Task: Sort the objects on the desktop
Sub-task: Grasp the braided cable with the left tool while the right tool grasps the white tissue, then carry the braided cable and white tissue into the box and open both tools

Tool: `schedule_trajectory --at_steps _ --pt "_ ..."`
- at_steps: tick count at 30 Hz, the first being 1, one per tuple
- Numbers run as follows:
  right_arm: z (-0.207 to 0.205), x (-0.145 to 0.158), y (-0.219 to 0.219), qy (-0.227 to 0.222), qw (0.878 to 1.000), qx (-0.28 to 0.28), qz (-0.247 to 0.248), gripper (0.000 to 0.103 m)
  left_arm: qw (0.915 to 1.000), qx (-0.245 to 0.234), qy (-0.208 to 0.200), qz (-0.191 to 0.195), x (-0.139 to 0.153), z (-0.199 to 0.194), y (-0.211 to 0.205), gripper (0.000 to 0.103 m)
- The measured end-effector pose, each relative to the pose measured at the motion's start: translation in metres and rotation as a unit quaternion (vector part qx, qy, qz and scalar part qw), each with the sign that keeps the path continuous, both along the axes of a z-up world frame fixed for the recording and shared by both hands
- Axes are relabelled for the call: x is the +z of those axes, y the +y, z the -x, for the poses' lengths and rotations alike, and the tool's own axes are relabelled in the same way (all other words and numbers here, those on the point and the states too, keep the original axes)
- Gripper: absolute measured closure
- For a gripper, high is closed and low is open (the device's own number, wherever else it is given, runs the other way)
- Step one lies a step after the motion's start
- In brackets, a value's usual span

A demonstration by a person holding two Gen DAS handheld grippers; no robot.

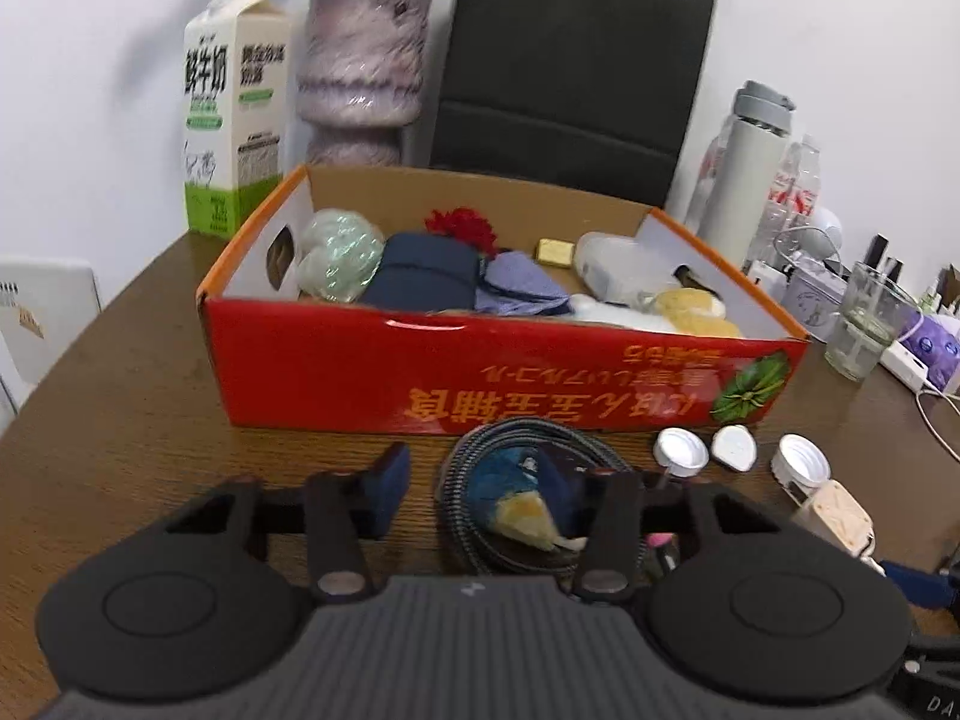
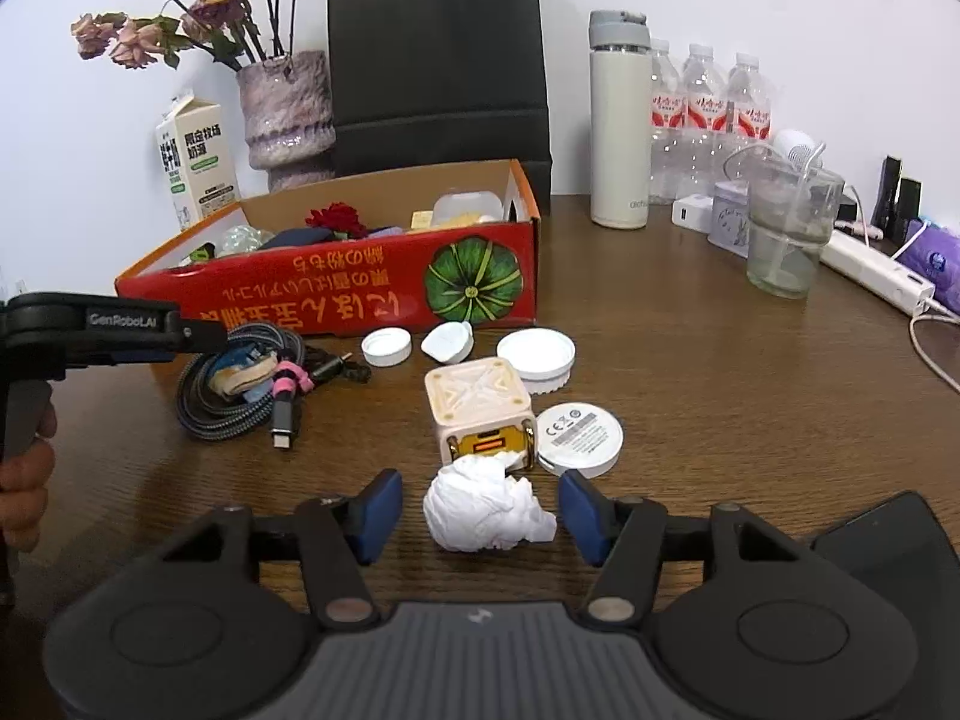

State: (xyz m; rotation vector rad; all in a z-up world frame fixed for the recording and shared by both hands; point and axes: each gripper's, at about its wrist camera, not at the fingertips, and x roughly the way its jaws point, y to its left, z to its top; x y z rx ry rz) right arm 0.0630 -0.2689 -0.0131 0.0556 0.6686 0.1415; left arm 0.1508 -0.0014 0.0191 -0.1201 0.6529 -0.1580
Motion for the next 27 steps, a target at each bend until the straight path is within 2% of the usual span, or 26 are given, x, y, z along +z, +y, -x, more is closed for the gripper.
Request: schedule_trajectory --at_steps 2,4,9,11,13,21,22,27 --pt "-0.001 -0.003 0.000 0.001 1.000 0.002 -0.001 0.050 0.9999 -0.001 0.008 0.010 -0.004 -0.002 0.005 0.084" --pt "-0.001 -0.004 0.001 -0.004 1.000 0.003 0.007 0.052 0.9997 -0.003 0.017 0.017 -0.006 -0.002 0.008 0.091" --pt "0.002 -0.005 0.002 -0.013 1.000 0.006 0.012 0.065 0.9997 -0.003 0.004 0.023 -0.001 0.006 0.007 0.093" --pt "0.004 -0.004 0.002 -0.014 1.000 0.008 0.009 0.074 0.9997 -0.006 -0.008 0.024 0.006 0.013 0.004 0.093" --pt "0.005 -0.004 0.000 -0.014 1.000 0.008 0.003 0.077 0.9994 -0.008 -0.027 0.021 0.015 0.023 0.001 0.094" --pt "0.013 -0.003 -0.001 -0.019 1.000 0.006 -0.001 0.080 0.9950 -0.027 -0.086 0.044 0.054 0.078 -0.003 0.094" --pt "0.016 -0.002 -0.001 -0.022 1.000 0.007 0.002 0.081 0.9941 -0.031 -0.092 0.048 0.059 0.085 -0.003 0.103" --pt "0.039 0.009 0.004 -0.041 0.999 0.015 0.003 0.081 0.9896 -0.039 -0.127 0.056 0.077 0.124 0.003 0.103"
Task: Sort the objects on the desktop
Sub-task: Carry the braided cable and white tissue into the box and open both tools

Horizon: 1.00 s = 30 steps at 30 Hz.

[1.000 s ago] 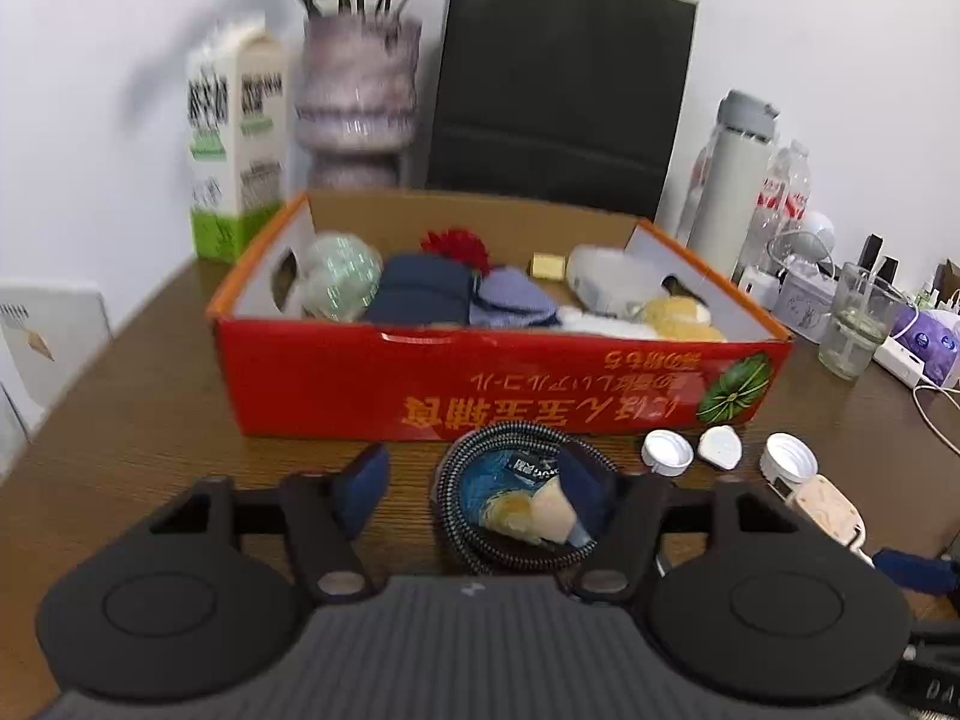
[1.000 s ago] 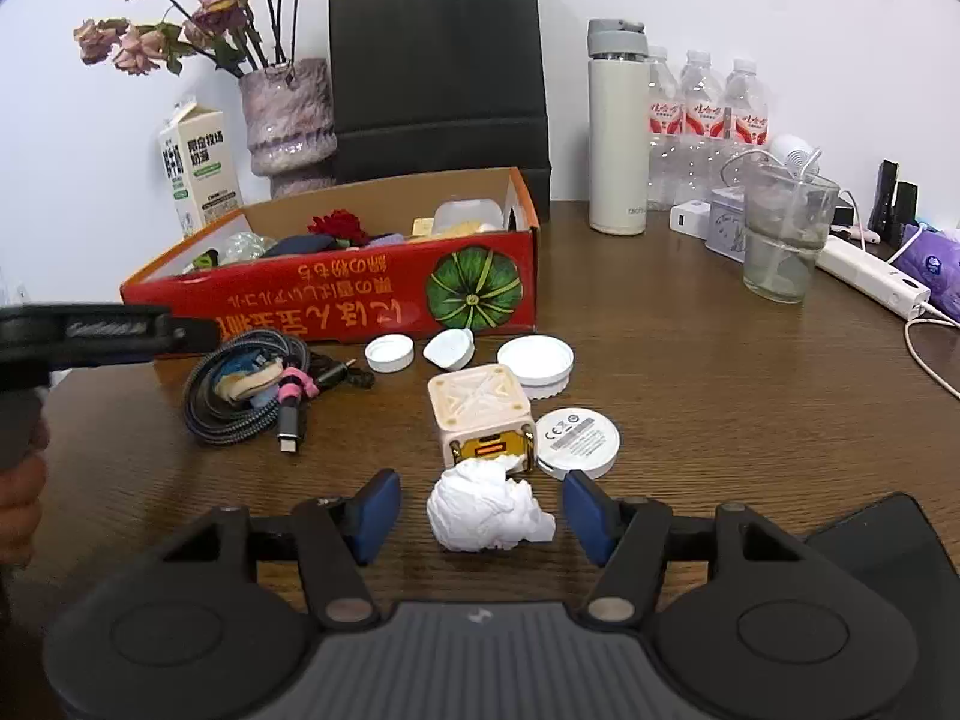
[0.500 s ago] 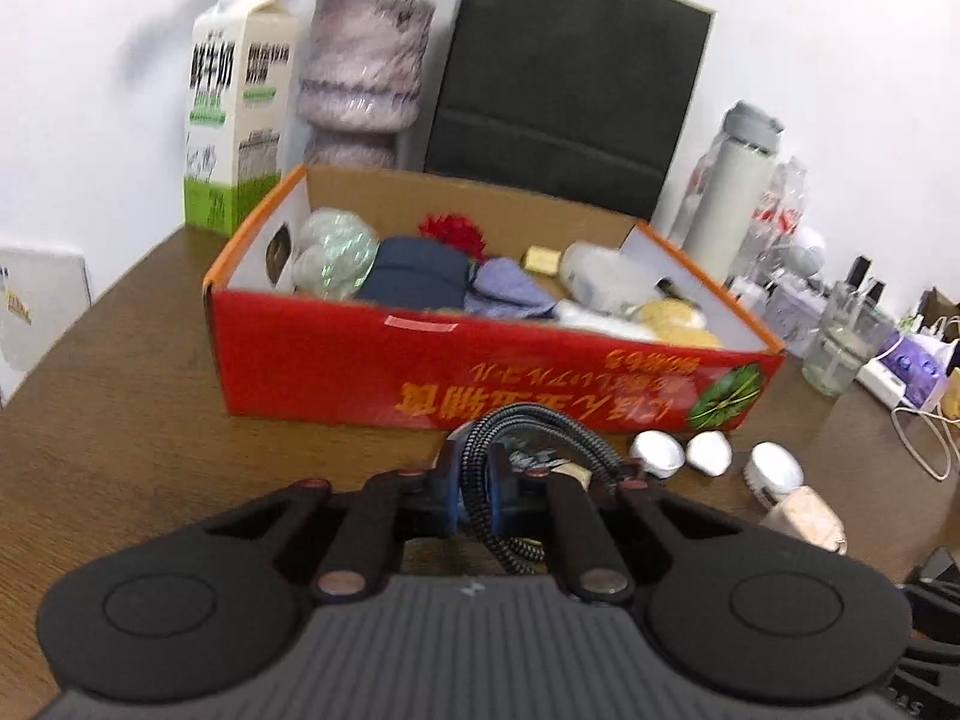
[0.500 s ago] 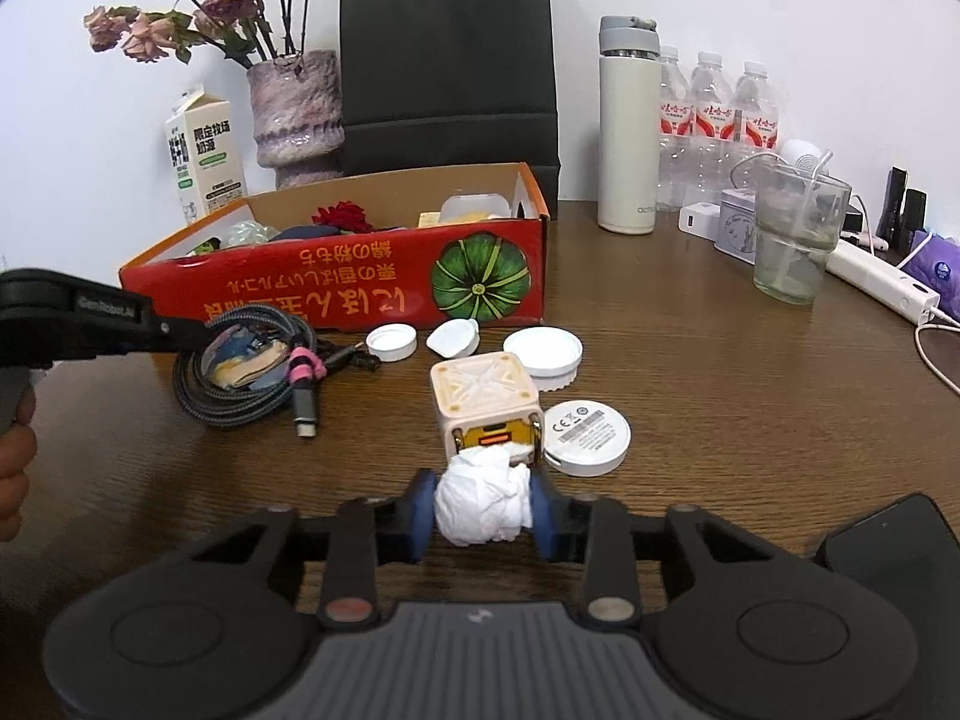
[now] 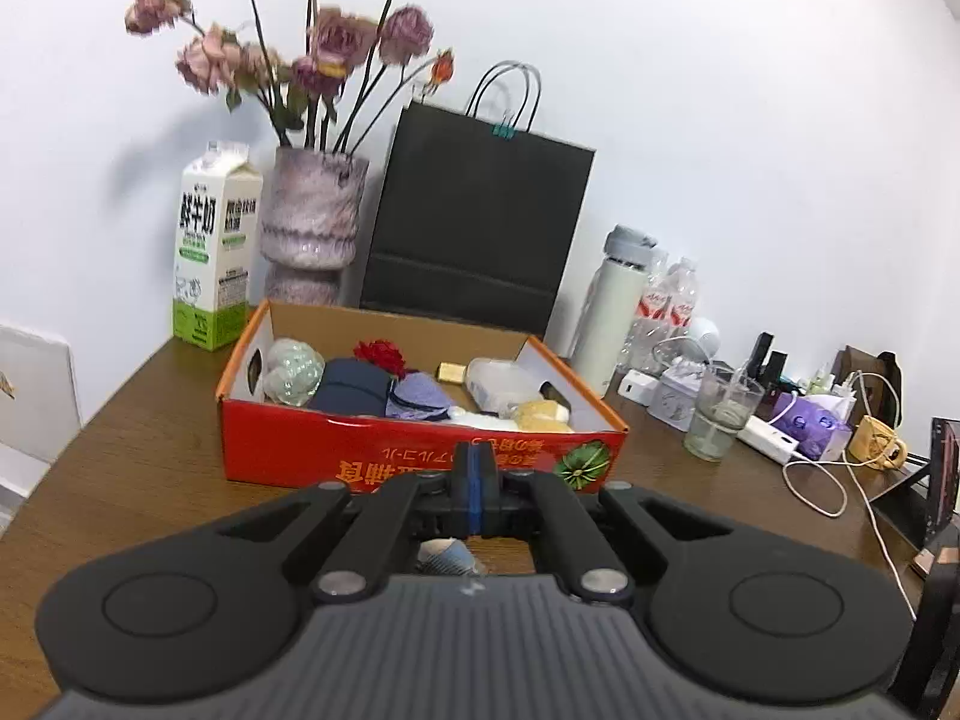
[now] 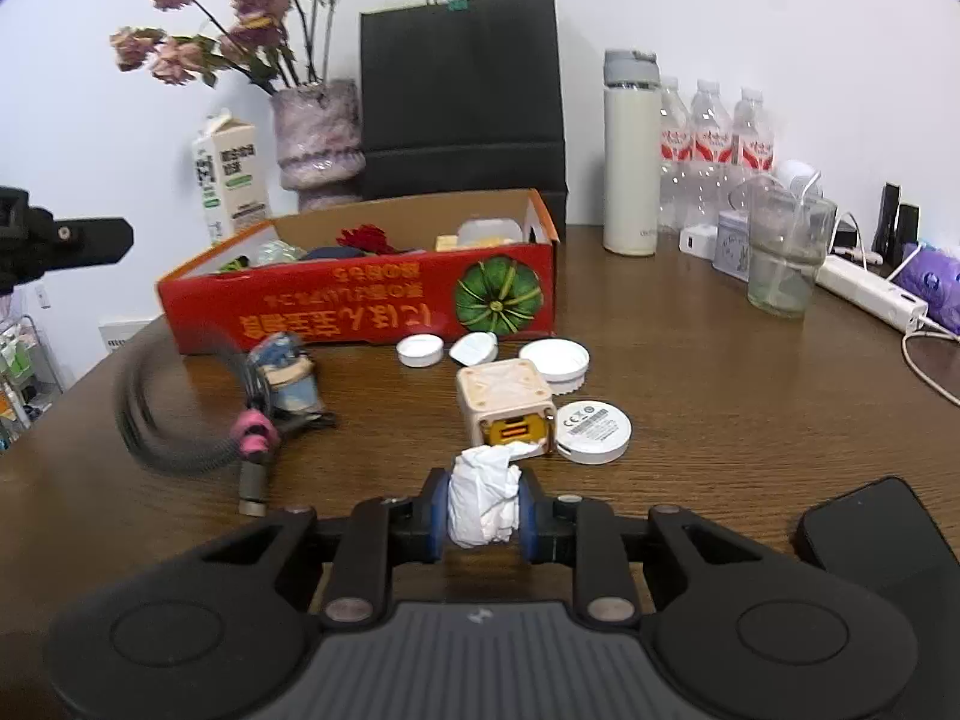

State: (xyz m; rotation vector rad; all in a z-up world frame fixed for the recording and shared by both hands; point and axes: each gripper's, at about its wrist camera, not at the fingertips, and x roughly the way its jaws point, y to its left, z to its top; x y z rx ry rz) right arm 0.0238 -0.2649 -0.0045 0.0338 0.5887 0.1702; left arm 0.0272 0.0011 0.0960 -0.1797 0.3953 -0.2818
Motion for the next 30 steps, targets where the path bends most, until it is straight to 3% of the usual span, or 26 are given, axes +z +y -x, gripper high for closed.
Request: schedule_trajectory --at_steps 3,7,10,16,18,19,20,22,25,30 --pt "0.014 0.006 0.003 -0.008 1.000 0.007 0.005 0.081 1.0000 -0.003 0.002 -0.004 -0.004 0.017 0.002 0.102" --pt "0.033 0.011 0.003 -0.011 1.000 0.019 0.002 0.081 0.9970 0.016 0.065 -0.040 -0.040 0.016 0.007 0.093" --pt "0.040 0.010 0.006 -0.004 1.000 0.029 0.005 0.081 0.9902 0.052 0.084 -0.099 -0.064 0.004 0.007 0.061" --pt "0.042 0.006 0.018 0.003 0.999 0.047 0.010 0.081 0.9852 0.064 0.129 -0.093 -0.081 -0.050 0.024 0.048" --pt "0.041 0.006 0.022 0.002 0.999 0.051 0.012 0.081 0.9859 0.044 0.141 -0.078 -0.085 -0.066 0.024 0.050" --pt "0.041 0.005 0.023 0.003 0.999 0.052 0.012 0.081 0.9872 0.041 0.136 -0.073 -0.086 -0.069 0.024 0.062" --pt "0.041 0.005 0.024 0.004 0.999 0.053 0.012 0.081 0.9875 0.037 0.135 -0.073 -0.087 -0.071 0.022 0.085" --pt "0.040 0.003 0.024 0.006 0.998 0.054 0.012 0.081 0.9876 0.030 0.132 -0.079 -0.089 -0.069 0.017 0.092" --pt "0.040 0.004 0.023 0.004 0.999 0.053 0.011 0.081 0.9897 0.027 0.125 -0.065 -0.088 -0.056 0.014 0.092" --pt "0.043 0.018 0.021 -0.020 0.998 0.055 0.005 0.081 0.9951 0.031 0.059 -0.073 -0.058 -0.020 0.010 0.092"
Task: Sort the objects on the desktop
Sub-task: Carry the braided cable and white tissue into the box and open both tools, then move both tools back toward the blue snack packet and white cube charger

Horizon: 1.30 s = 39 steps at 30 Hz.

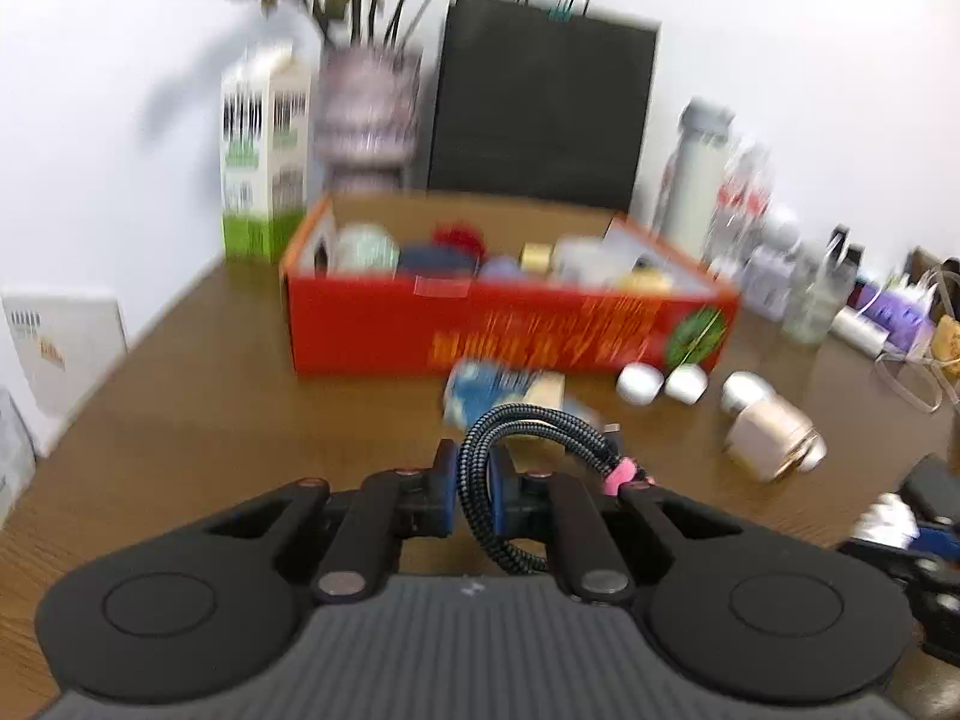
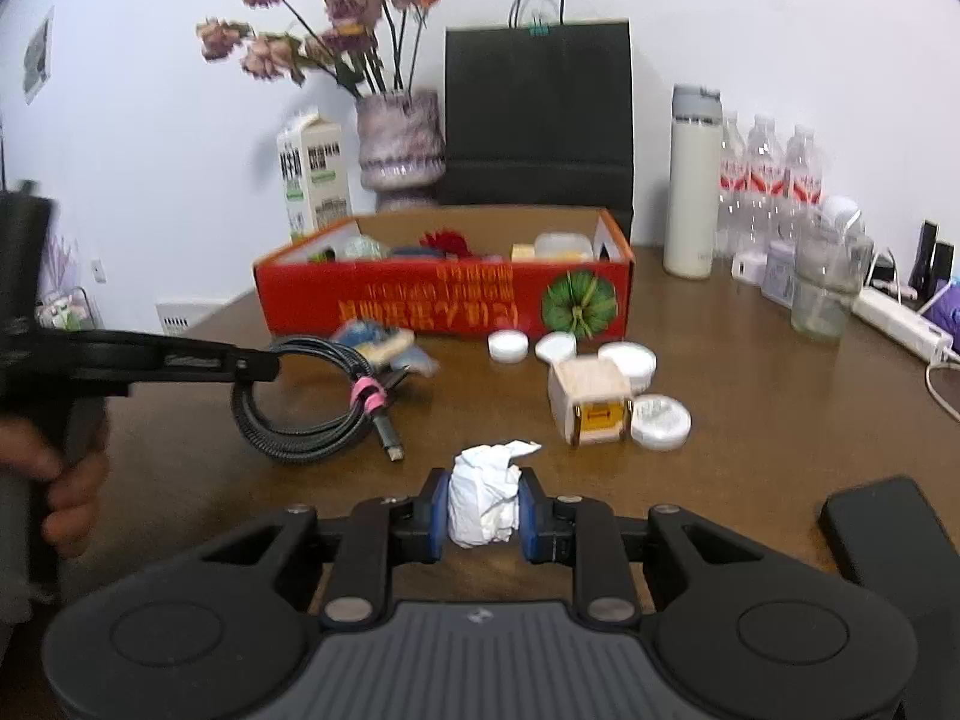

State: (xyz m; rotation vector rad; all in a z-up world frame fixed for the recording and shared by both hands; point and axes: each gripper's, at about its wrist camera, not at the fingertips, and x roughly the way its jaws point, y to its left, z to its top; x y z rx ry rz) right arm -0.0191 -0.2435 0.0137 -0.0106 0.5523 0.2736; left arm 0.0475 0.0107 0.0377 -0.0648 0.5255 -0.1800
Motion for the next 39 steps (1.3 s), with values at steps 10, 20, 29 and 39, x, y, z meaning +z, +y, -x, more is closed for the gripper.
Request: schedule_trajectory --at_steps 10,20,29,39 --pt "-0.046 0.089 -0.001 -0.103 0.994 0.022 -0.026 0.082 0.9948 -0.025 -0.069 0.071 0.088 -0.036 0.026 0.092" --pt "-0.268 0.103 0.034 0.013 0.999 0.032 -0.021 0.082 0.9974 -0.018 0.033 0.062 0.085 -0.218 0.024 0.092" --pt "-0.380 0.025 0.064 0.137 0.990 0.019 0.021 0.077 0.9879 0.025 0.142 0.058 0.022 -0.303 0.034 0.063" --pt "-0.352 0.070 0.040 0.084 0.996 -0.001 0.010 0.050 0.9963 0.030 0.064 0.048 0.079 -0.249 0.052 0.038"
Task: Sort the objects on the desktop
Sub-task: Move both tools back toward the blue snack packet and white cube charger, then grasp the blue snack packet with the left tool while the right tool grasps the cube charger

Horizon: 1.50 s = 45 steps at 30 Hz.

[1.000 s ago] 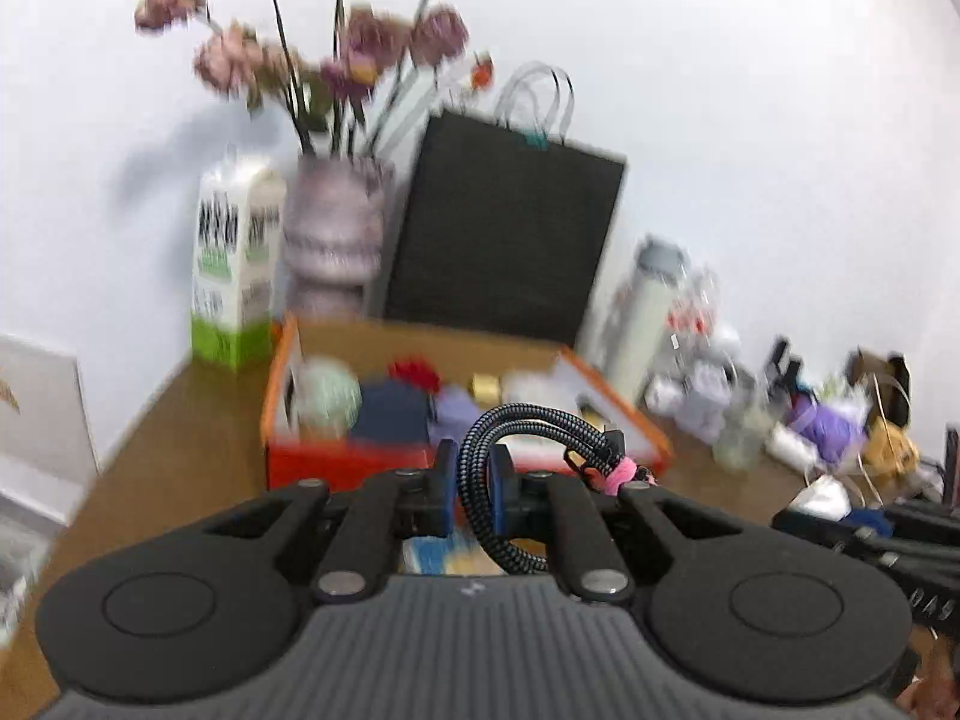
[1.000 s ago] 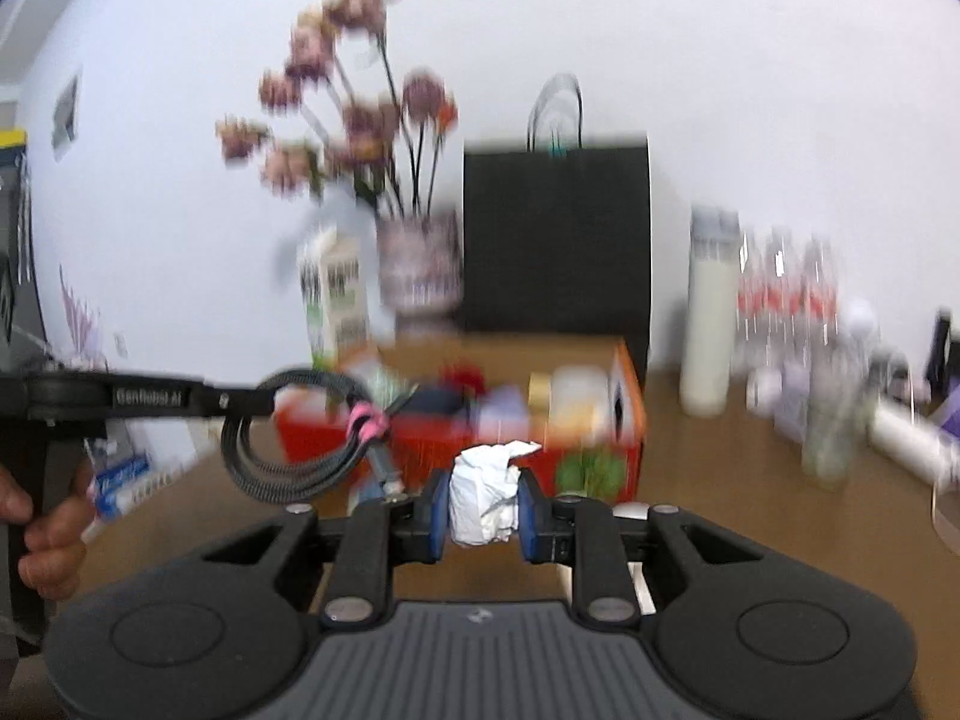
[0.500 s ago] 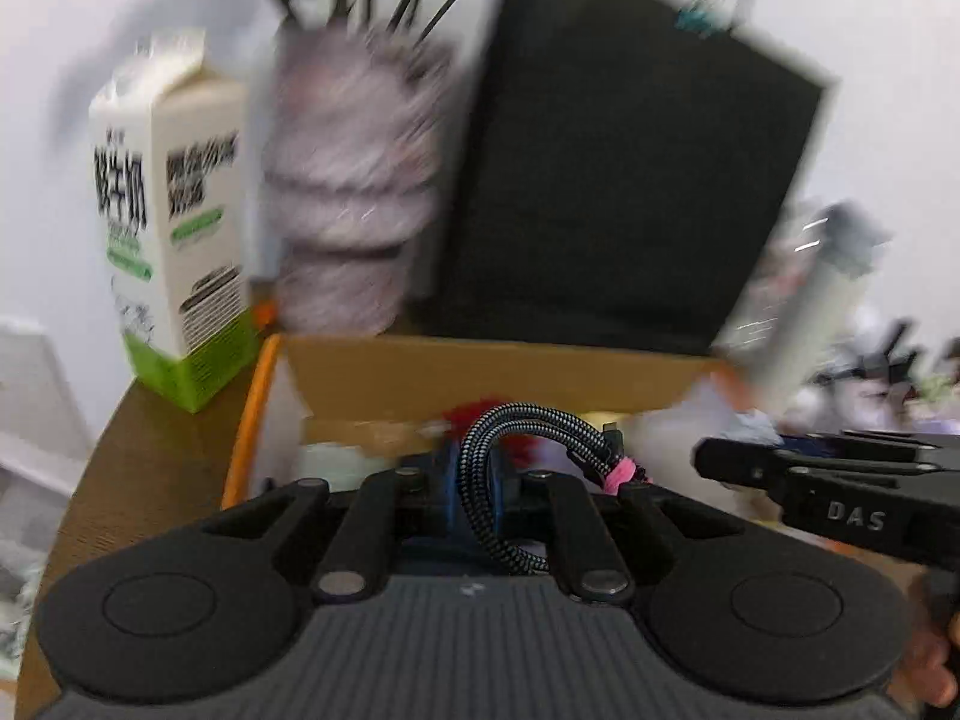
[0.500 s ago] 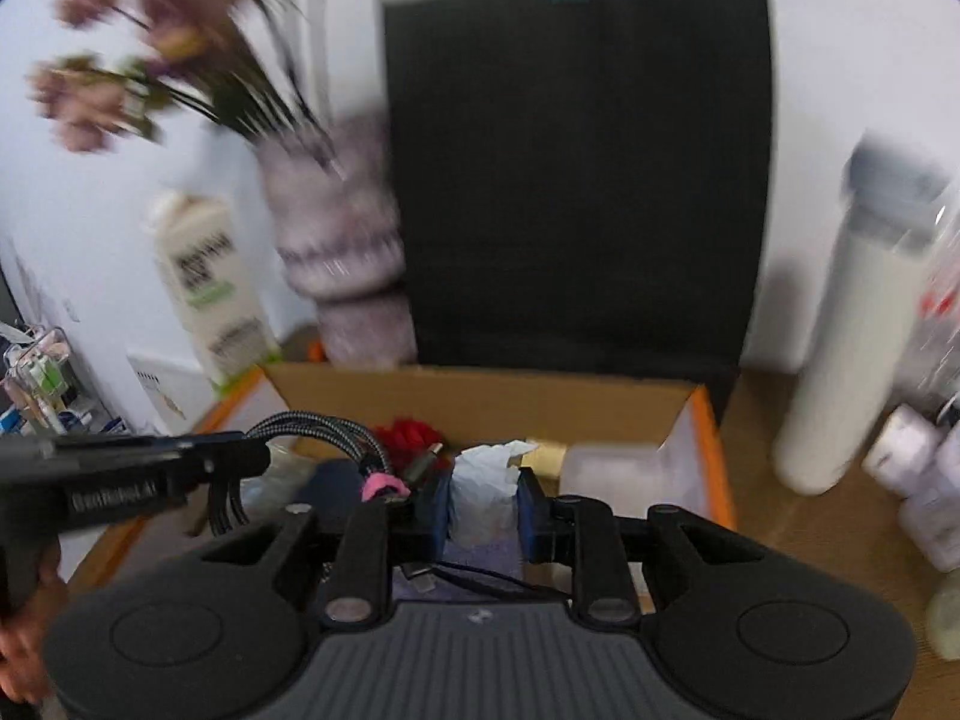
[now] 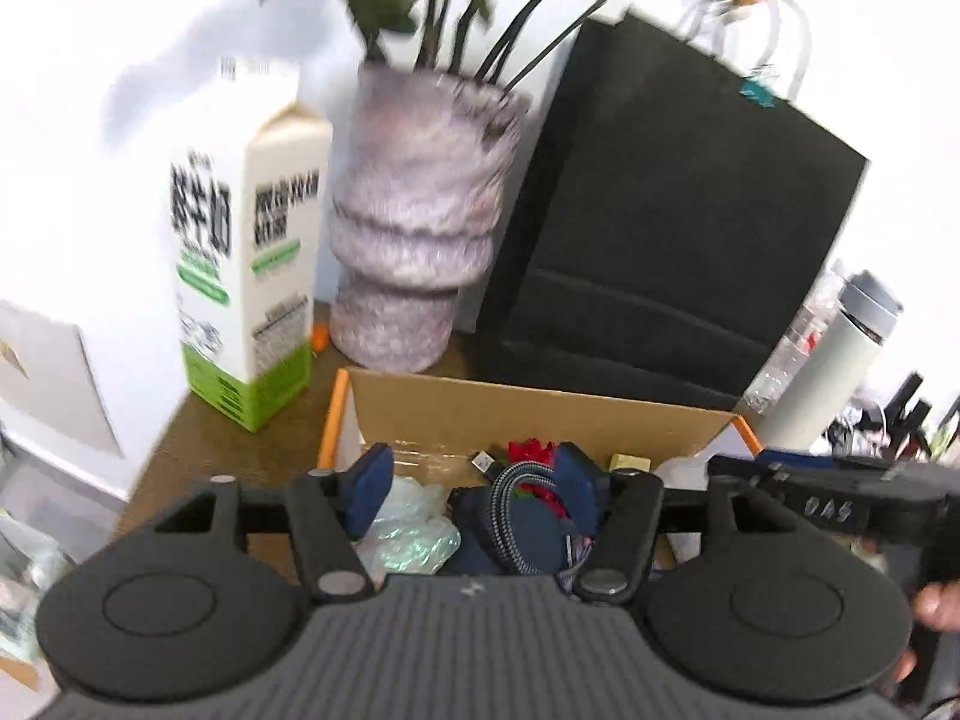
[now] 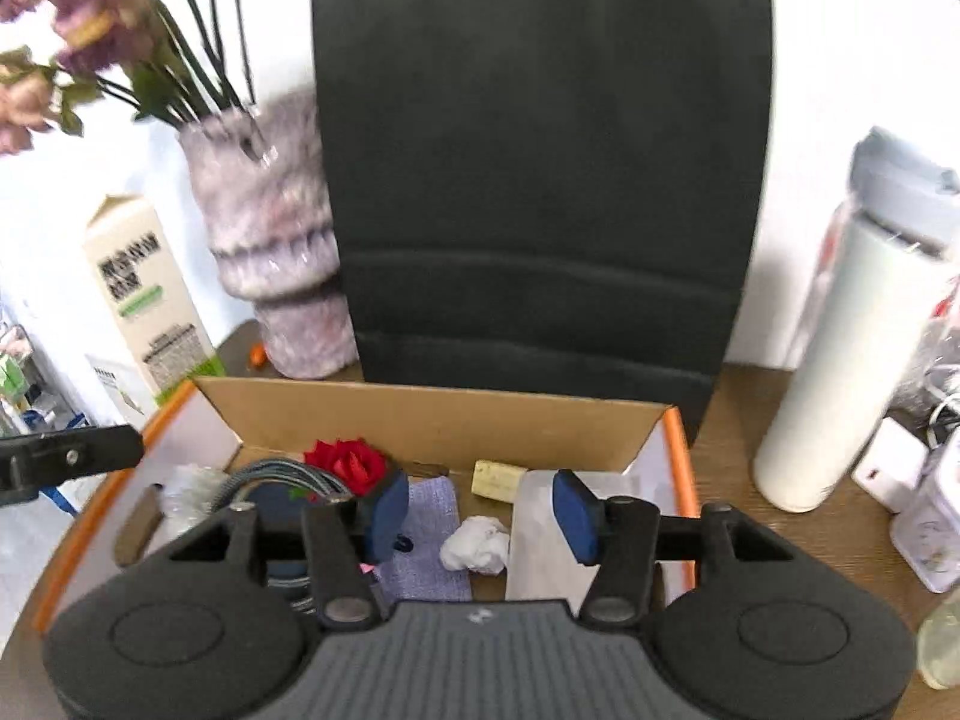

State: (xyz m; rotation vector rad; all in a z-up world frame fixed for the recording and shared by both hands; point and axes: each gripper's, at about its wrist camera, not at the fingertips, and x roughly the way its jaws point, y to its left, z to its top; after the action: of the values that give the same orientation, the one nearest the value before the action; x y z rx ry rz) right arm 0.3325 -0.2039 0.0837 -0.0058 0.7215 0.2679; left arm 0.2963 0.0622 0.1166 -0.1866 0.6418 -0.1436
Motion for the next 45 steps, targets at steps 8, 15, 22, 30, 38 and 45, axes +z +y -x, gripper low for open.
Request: schedule_trajectory --at_steps 8,15,22,30,38,45 --pt "0.079 0.026 -0.020 -0.036 0.999 0.003 -0.006 0.041 0.9969 -0.027 -0.054 -0.050 0.019 0.092 -0.034 0.016" --pt "0.185 0.002 -0.028 -0.064 0.998 0.007 -0.016 0.038 0.9953 -0.033 -0.076 -0.051 -0.005 0.181 -0.049 0.009" --pt "0.279 -0.049 -0.031 -0.046 0.998 0.001 -0.031 0.038 0.9972 -0.028 -0.060 -0.036 -0.054 0.268 -0.057 0.006" --pt "0.345 -0.085 -0.038 -0.038 0.999 -0.009 -0.024 0.038 0.9950 -0.007 -0.051 -0.085 -0.094 0.334 -0.063 0.005" --pt "0.369 -0.096 -0.045 -0.048 0.998 -0.006 -0.027 0.035 0.9945 -0.008 -0.034 -0.099 -0.107 0.346 -0.068 0.003" --pt "0.375 -0.098 -0.050 -0.046 0.997 0.016 -0.056 0.035 0.9961 -0.012 -0.025 -0.084 -0.110 0.344 -0.066 0.002"
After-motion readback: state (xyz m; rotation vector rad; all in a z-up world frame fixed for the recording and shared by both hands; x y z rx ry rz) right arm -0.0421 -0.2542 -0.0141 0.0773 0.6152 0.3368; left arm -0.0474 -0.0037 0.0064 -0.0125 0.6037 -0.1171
